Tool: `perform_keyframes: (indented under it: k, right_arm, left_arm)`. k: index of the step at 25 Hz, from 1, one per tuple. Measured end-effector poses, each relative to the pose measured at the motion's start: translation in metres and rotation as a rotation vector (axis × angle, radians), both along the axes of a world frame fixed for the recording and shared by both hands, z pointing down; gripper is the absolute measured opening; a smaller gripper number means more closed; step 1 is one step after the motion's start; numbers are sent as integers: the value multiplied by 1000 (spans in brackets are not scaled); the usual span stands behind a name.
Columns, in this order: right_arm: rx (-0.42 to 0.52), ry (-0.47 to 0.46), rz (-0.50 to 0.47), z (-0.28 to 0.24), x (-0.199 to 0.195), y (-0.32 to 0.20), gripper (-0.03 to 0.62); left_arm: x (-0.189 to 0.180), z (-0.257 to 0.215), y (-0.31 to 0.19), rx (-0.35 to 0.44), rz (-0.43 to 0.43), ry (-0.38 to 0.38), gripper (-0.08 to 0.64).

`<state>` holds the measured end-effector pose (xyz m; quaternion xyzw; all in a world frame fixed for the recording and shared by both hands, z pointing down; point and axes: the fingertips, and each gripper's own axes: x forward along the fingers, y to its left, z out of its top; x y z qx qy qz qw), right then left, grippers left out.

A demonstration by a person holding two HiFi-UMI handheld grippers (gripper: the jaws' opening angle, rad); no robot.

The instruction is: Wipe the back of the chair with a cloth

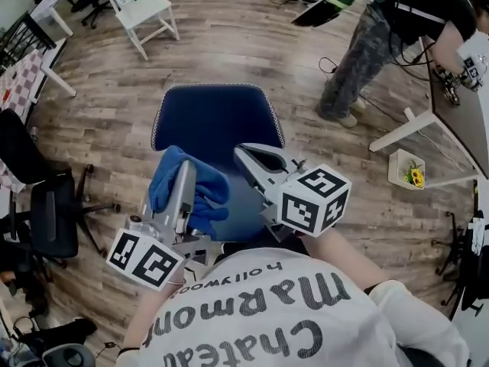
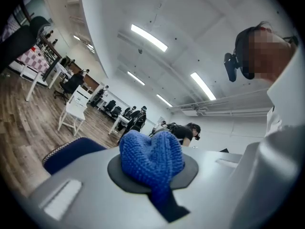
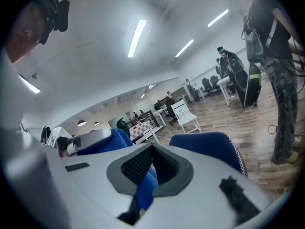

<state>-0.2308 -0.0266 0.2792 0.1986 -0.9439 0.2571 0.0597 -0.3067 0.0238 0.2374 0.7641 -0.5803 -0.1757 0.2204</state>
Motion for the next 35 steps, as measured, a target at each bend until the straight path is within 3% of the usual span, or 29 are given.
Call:
perform_keyframes:
  k: [8, 13, 19, 25, 35]
  right_arm:
    - [-49, 46, -138, 31, -48, -72, 12]
    - [-109, 88, -215, 59, -58, -108, 12]
    - [-178, 127, -307, 99, -61, -118, 12]
    - [-252, 145, -230, 131, -36, -152, 12]
    - [-315, 156, -138, 157, 7, -157, 12]
  left_arm:
    - [-64, 52, -53, -171, -240, -84, 35]
    - [-101, 109, -93, -298, -336, -177, 35]
    - [-135, 163, -115, -435, -403, -201, 35]
    - [-145, 183, -153, -476, -361, -269, 40]
    - [-116, 193, -196, -456, -258, -277, 43]
